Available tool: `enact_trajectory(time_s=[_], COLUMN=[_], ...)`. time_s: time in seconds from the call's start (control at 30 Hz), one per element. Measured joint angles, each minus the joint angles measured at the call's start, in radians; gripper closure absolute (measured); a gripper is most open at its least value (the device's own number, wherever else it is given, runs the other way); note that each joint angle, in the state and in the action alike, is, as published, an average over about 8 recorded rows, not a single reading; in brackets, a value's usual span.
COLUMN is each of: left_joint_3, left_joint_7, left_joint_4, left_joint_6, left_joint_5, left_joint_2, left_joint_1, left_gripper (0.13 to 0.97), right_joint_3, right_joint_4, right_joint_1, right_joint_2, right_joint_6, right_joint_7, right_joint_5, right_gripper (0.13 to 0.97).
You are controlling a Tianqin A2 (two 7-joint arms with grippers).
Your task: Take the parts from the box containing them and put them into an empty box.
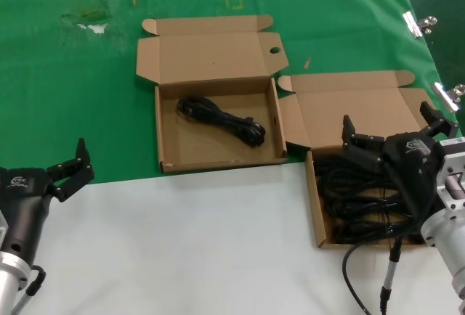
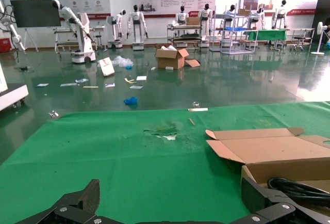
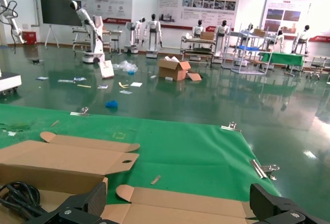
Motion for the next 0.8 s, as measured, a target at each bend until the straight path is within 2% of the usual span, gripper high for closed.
enact_trajectory(time_s=[0.8], left_joint_3=[0.0], left_joint_7=[0.0], left_joint_4=[0.0], left_joint_6=[0.0], left_joint_5=[0.0], left_joint_2=[0.0], left_joint_1=[0.0], left_gripper=[0.132], right_joint_3=[0.0], right_joint_4=[0.0], right_joint_1=[0.0], right_joint_2=[0.0], right_joint_6=[0.0], right_joint_7=[0.0], right_joint_5=[0.0], right_gripper=[0.129])
